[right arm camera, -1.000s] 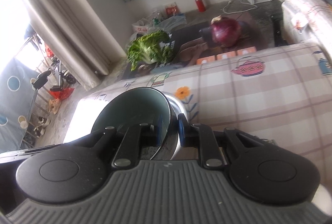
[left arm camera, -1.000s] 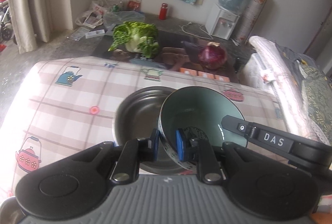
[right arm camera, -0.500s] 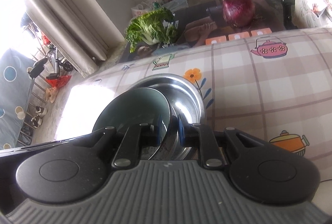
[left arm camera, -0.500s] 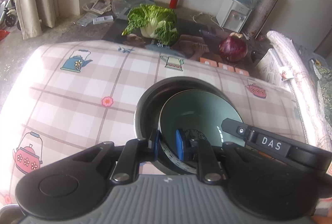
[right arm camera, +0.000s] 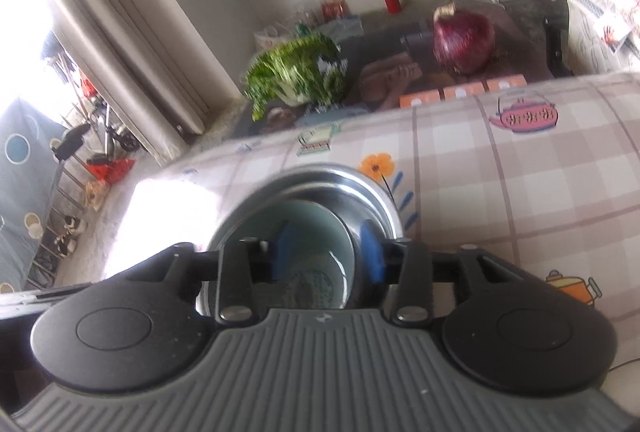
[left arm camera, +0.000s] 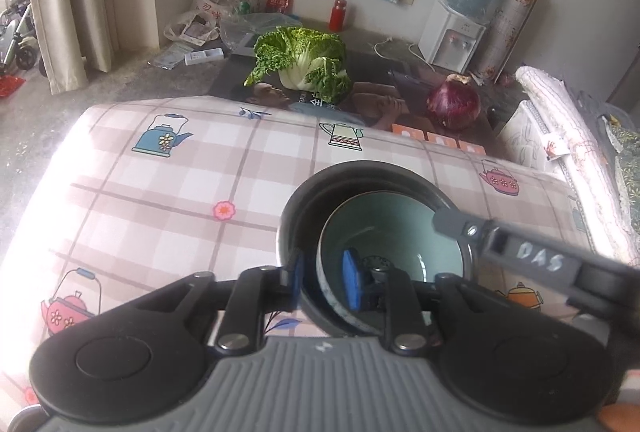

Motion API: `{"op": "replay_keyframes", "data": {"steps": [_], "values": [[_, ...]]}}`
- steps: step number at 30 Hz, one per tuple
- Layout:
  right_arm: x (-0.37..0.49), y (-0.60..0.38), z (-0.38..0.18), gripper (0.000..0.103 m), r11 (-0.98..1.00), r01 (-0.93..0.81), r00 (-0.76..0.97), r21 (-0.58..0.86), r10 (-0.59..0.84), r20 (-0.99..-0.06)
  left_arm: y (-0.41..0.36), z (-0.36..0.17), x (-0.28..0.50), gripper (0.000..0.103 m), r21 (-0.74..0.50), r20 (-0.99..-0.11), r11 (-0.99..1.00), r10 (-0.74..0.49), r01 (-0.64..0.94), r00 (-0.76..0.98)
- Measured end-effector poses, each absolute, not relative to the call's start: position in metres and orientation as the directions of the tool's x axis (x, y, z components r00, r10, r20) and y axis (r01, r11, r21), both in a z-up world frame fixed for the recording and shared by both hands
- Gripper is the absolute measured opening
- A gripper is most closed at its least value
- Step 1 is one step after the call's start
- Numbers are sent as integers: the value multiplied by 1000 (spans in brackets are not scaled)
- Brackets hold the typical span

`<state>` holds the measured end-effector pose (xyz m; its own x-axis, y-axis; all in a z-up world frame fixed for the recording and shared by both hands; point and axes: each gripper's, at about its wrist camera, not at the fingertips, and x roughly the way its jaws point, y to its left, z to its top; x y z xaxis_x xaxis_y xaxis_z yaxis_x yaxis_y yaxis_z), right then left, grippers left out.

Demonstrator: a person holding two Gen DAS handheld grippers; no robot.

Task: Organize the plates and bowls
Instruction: 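Raise both tools away from the nested bowls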

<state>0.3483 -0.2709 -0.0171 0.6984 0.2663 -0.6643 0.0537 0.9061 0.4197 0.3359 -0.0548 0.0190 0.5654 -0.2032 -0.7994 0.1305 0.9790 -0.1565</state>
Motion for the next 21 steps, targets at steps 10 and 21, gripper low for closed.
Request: {"op": "replay_keyframes", "data": {"steps": [10, 21], "values": [[291, -287, 19, 46, 873, 2, 767, 488, 312, -561, -21, 58, 275, 56, -86, -692, 975, -207, 206, 691], [172, -296, 43, 49, 882, -36, 808, 471, 303, -506, 50, 64, 177, 62, 104, -551, 991, -15, 86, 835]]}}
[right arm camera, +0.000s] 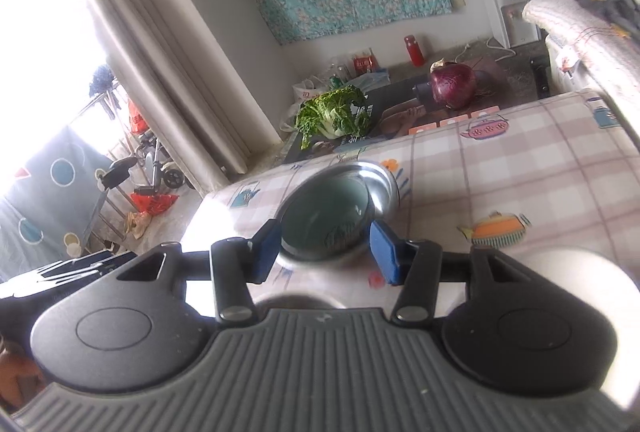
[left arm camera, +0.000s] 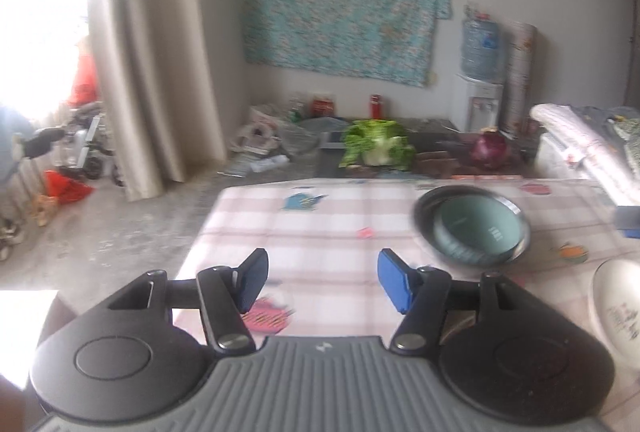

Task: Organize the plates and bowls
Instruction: 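Raise both tools away from the nested bowls, then move the left tool to the large steel plate and close on its rim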

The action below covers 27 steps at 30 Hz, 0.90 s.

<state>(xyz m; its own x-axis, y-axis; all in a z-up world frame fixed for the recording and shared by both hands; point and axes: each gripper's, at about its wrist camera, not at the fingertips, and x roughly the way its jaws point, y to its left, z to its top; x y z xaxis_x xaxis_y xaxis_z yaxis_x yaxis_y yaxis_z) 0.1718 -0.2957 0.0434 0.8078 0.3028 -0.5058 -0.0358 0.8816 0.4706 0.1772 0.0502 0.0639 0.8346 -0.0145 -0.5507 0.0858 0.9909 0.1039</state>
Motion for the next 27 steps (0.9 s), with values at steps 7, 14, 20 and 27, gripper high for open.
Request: {"op": "replay_keyframes", "data": {"steps": [7, 14, 20, 27], "values": [[107, -276, 41, 50, 876, -52, 816, 479, 314, -485, 92, 28, 131, 63, 166, -525, 980, 185, -113, 831], [65, -247, 33, 50, 873, -66, 813, 484, 328, -481, 120, 6, 85, 63, 73, -573, 985, 170, -157, 802], [40, -222, 22, 50, 865, -86, 793, 494, 360, -492, 124, 8, 45, 63, -62, -579, 992, 55, -111, 813], [24, -195, 7, 50, 841, -123, 747, 526, 427, -509, 117, 7, 28, 63, -133, -604, 989, -30, -63, 796]]}}
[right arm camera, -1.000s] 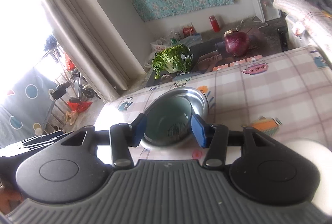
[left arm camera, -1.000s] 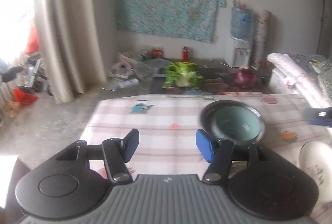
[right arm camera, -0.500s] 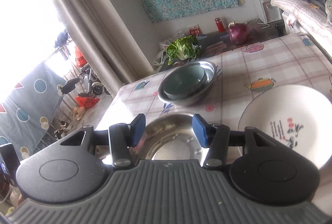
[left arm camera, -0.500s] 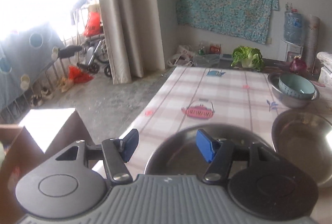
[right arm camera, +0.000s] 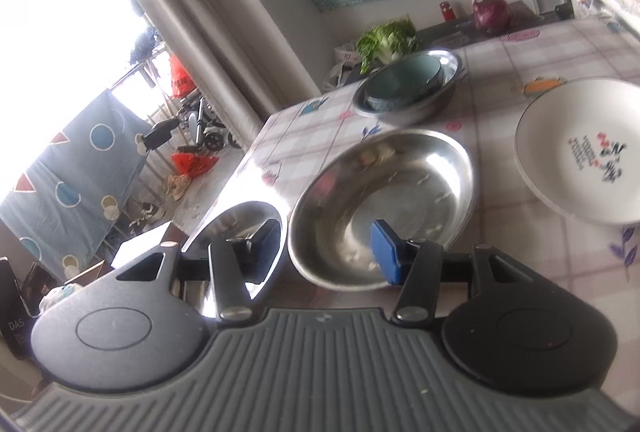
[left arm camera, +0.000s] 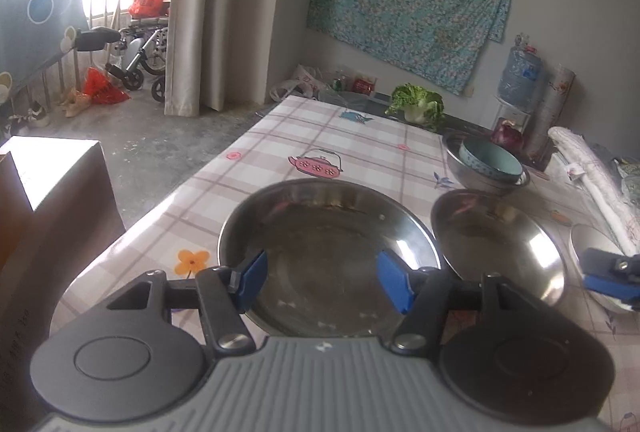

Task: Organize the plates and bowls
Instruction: 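Move the left tool to the large steel plate and close on its rim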

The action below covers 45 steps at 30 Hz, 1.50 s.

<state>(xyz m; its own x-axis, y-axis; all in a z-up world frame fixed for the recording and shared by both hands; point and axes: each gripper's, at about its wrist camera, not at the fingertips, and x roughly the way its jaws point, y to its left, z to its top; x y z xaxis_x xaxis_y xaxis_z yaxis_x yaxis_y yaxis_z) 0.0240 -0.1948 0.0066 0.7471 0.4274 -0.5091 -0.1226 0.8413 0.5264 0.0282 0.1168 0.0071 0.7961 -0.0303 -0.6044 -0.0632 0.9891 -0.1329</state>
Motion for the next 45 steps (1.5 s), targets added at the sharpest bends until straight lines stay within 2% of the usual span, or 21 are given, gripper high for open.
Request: {"op": "replay_keyframes", "data": {"steps": [11, 20, 31, 34, 38, 42, 45], "values": [[32, -148, -12, 50, 816, -184, 647, 548, 520, -557, 122, -1, 29, 62, -43, -633, 995, 46, -95, 773], [49, -113, -27, 50, 790, -176, 592, 587, 561, -578, 140, -17, 53, 60, -23, -687, 994, 65, -111, 724], [73, -89, -44, 50, 804, -132, 577, 580, 538, -614, 151, -34, 82, 48, -2, -749, 994, 73, -112, 659], [78, -87, -45, 50, 802, -132, 571, 582, 542, -616, 152, -39, 88, 37, -19, -766, 993, 59, -115, 640], [83, -83, -46, 45, 810, -135, 570, 570, 534, -624, 153, -41, 91, 32, -15, -772, 992, 67, -124, 632], [87, -82, -48, 31, 811, -131, 567, 571, 534, -628, 158, -41, 93, 22, -14, -775, 991, 74, -133, 627], [88, -81, -50, 23, 812, -128, 566, 569, 531, -631, 162, -41, 92, 20, -30, -778, 991, 61, -134, 625]]}}
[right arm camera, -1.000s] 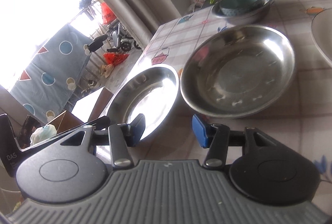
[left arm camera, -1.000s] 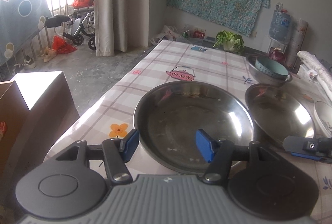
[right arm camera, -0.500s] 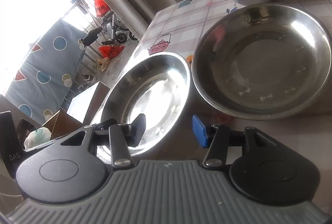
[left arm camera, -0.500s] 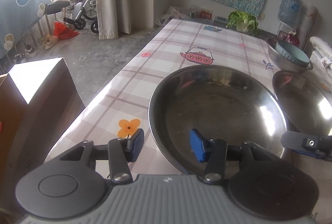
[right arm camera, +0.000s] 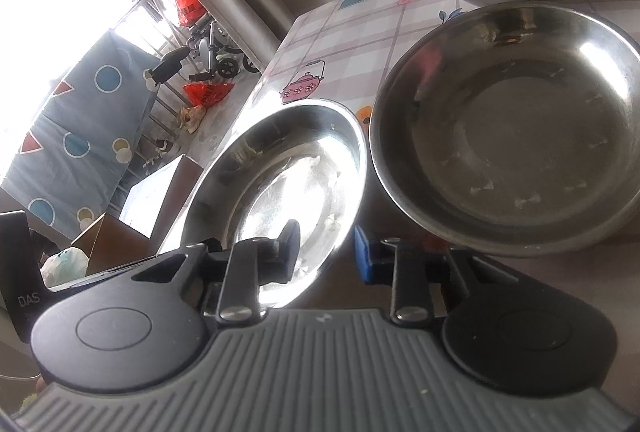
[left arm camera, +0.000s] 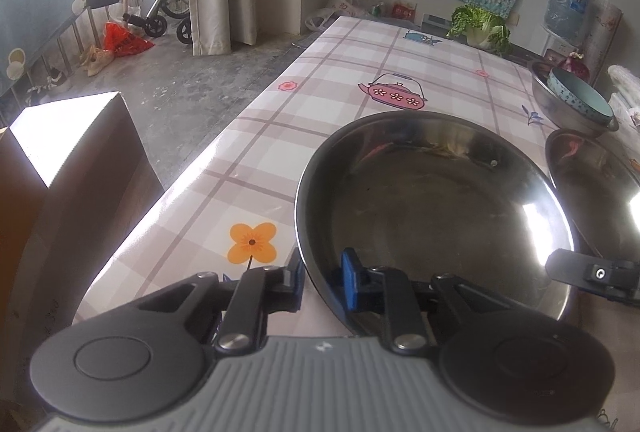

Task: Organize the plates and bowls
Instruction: 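Move the left tool to the large steel plate and close on its rim, then close the right tool on the smaller steel plate rim while the left tool holds its plate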

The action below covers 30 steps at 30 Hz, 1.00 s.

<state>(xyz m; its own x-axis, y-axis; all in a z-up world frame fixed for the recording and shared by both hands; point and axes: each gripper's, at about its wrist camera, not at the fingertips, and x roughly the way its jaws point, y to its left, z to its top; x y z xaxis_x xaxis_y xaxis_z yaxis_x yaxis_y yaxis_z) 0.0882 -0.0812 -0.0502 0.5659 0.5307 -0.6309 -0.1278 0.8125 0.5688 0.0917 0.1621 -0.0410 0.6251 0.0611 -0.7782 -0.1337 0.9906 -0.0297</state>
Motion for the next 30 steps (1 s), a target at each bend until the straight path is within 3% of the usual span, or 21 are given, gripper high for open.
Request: {"op": "replay_keyframes", "data": {"steps": [9, 30], "values": [[91, -86, -54, 12, 811, -130, 554, 570, 536, -637, 169, -41, 90, 17, -82, -783, 986, 26, -145, 622], [68, -95, -58, 13, 784, -147, 500, 603, 585, -639, 168, -35, 56, 17, -115, -792, 986, -20, -118, 610]]}}
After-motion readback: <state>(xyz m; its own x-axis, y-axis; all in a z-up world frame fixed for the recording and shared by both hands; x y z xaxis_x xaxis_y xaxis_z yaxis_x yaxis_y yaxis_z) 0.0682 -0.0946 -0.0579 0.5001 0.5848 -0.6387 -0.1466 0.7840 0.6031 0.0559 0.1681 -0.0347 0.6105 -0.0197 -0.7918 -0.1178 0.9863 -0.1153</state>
